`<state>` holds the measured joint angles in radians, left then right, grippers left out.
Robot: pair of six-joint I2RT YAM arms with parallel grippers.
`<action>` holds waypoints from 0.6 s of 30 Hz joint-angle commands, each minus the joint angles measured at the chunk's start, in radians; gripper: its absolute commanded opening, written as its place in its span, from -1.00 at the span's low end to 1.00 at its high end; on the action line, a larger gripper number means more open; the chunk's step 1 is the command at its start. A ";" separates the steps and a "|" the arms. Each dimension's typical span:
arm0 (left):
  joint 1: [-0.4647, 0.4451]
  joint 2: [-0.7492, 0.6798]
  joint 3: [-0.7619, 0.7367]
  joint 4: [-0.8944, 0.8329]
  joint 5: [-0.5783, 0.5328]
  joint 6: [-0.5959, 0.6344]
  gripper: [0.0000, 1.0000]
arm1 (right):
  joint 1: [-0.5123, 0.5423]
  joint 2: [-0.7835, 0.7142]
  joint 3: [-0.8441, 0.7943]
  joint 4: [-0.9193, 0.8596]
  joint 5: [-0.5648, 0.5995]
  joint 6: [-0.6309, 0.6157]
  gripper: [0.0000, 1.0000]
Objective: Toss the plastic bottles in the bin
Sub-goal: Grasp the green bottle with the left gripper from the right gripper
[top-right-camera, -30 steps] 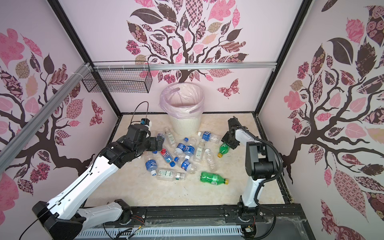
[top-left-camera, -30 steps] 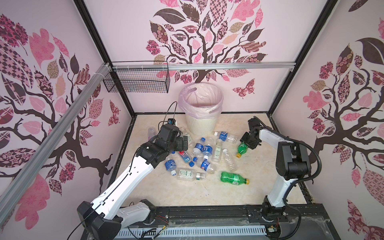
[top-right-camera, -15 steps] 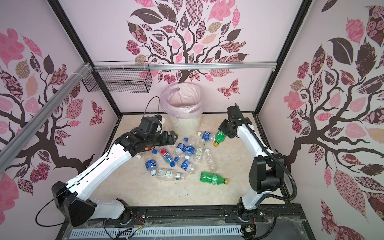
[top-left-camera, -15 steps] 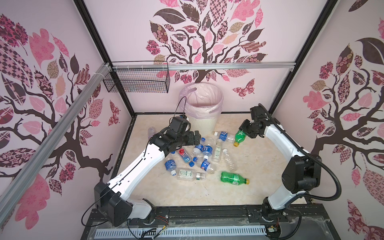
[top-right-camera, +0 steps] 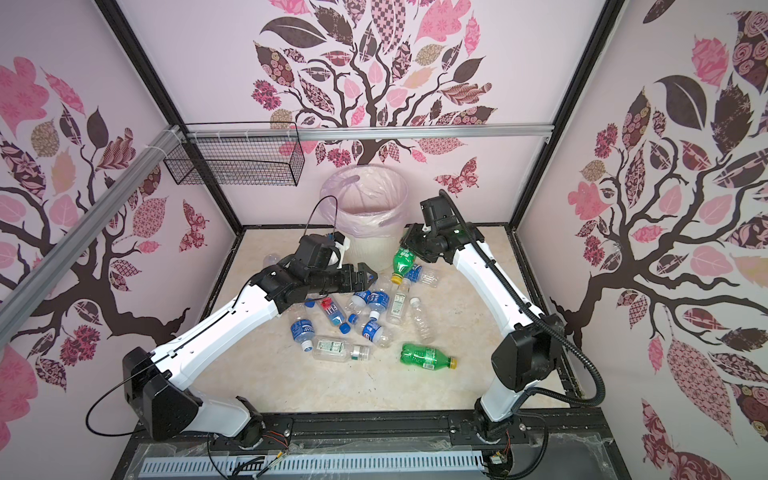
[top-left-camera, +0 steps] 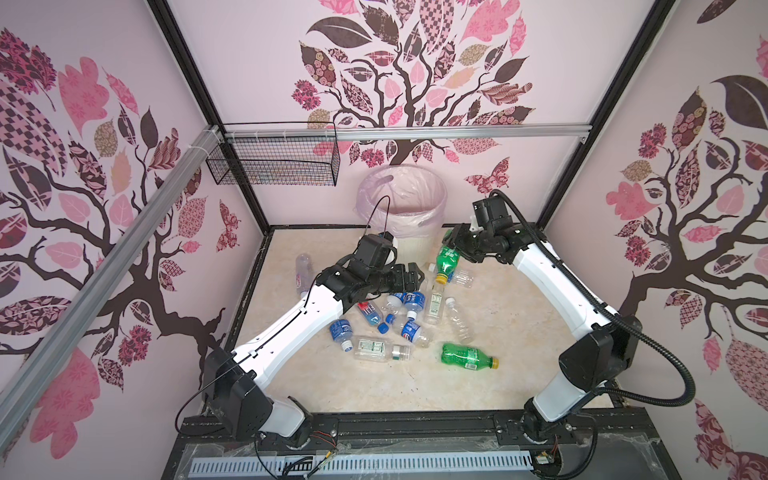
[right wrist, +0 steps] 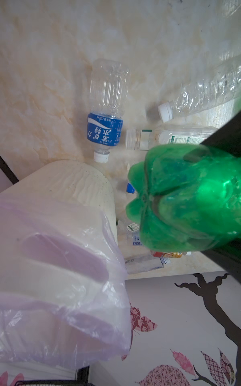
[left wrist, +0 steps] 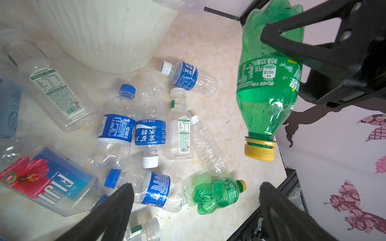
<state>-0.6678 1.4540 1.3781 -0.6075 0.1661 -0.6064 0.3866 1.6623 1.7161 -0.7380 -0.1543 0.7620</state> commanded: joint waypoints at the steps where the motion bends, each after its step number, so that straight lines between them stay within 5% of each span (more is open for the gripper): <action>1: -0.004 0.023 0.045 0.033 0.044 0.004 0.94 | 0.036 0.009 0.038 -0.030 -0.024 0.016 -0.13; 7: -0.010 0.056 0.050 0.073 0.108 -0.015 0.91 | 0.084 0.021 0.038 -0.019 -0.041 0.029 -0.14; 18: -0.041 0.097 0.061 0.084 0.168 -0.031 0.51 | 0.095 0.031 0.051 -0.006 -0.065 0.032 -0.14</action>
<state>-0.6987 1.5433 1.3922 -0.5362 0.3115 -0.6342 0.4774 1.6661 1.7180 -0.7357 -0.1959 0.7757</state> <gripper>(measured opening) 0.764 0.521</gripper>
